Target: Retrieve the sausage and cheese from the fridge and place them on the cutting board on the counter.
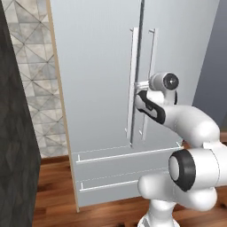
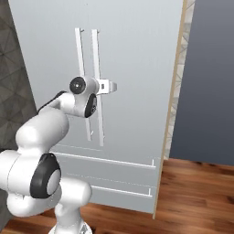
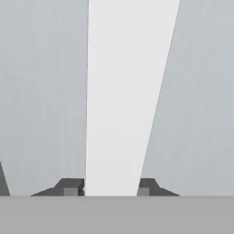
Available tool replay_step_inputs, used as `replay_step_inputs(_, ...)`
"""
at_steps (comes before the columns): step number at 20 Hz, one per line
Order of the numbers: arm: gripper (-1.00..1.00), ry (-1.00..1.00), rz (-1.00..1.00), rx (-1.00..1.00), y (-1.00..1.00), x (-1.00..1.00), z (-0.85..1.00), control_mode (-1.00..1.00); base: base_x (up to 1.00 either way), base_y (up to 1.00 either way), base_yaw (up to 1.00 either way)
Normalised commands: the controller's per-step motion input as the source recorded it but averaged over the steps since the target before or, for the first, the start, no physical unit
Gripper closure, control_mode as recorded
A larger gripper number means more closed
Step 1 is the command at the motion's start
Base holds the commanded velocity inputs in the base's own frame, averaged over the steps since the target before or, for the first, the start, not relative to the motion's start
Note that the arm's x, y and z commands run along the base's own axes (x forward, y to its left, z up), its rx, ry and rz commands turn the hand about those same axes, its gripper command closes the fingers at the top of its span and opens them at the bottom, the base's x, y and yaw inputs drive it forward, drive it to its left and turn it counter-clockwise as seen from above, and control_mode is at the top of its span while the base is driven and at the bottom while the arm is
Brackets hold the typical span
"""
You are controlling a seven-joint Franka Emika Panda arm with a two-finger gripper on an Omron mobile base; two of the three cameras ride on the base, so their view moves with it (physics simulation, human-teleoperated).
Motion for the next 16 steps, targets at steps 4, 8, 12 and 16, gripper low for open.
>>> replay_step_inputs(4, 1.00, 0.00, 0.00, 0.00, -0.38, -1.00, -0.29, -1.00, 0.00, 0.00, 0.00)
replay_step_inputs(8, 1.00, 0.02, 0.00, 0.00, -0.85, -1.00, -0.25, -1.00, 0.00, 0.00, 0.00)
replay_step_inputs(12, 1.00, 0.06, 0.00, 0.01, -0.98, -0.96, -0.22, -1.00, 0.00, 0.00, 0.00)
replay_step_inputs(16, 1.00, 0.04, 0.00, 0.04, -0.92, -0.70, -0.17, -1.00, 0.00, 0.00, 0.00)
